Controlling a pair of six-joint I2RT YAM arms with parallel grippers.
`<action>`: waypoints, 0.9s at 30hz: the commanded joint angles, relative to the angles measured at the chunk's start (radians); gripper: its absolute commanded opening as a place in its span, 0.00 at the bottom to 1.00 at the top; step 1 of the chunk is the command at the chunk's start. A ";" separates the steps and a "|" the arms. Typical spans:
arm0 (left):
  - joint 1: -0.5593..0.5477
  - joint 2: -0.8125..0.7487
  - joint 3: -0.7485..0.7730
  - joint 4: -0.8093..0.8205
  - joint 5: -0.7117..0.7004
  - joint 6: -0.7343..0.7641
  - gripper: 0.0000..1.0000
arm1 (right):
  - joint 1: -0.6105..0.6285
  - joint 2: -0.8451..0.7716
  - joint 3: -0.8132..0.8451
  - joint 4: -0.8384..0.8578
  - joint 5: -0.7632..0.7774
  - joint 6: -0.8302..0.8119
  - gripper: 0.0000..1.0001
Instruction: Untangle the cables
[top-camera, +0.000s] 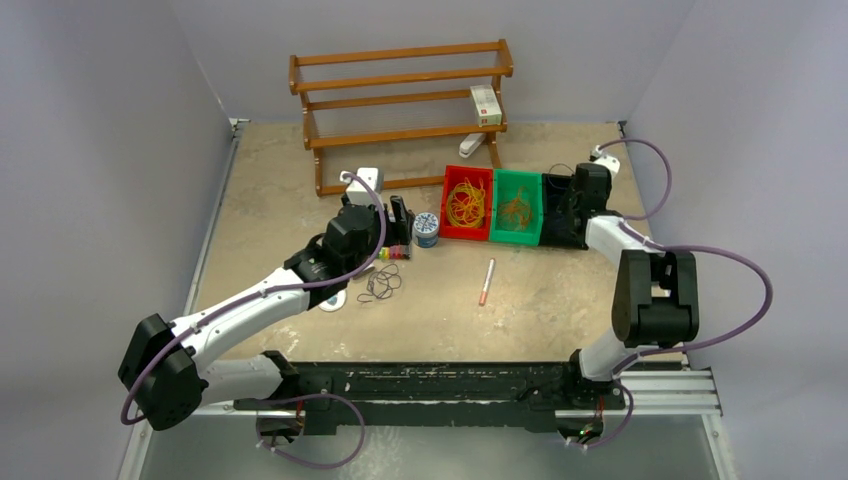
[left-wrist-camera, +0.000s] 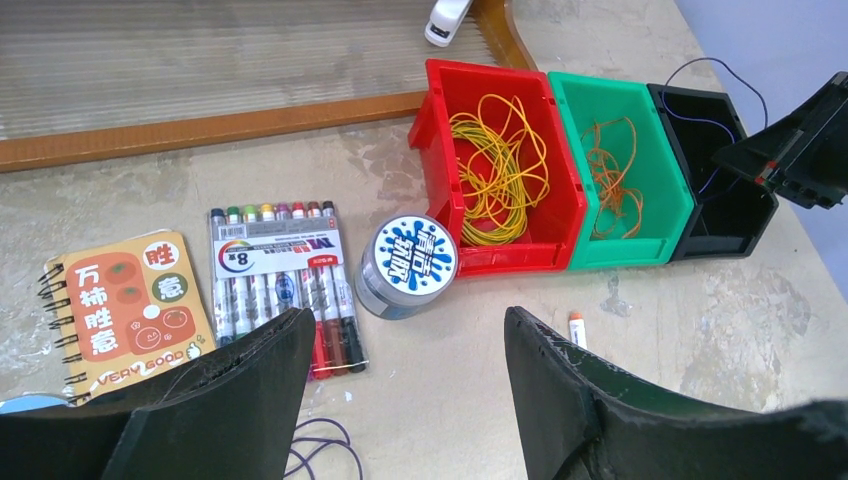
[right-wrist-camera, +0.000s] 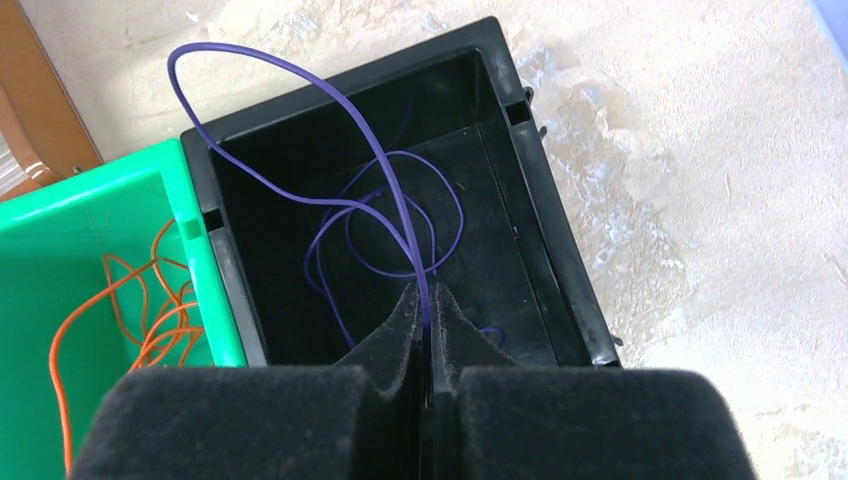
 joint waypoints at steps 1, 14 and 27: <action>0.001 0.003 0.047 0.016 0.019 -0.007 0.68 | -0.003 -0.046 0.001 -0.041 0.022 0.042 0.00; 0.000 0.021 0.057 0.010 0.031 -0.020 0.68 | -0.003 0.083 0.076 -0.113 -0.020 0.023 0.00; 0.000 0.030 0.074 -0.010 0.031 -0.022 0.67 | -0.005 0.224 0.231 -0.153 -0.056 -0.028 0.02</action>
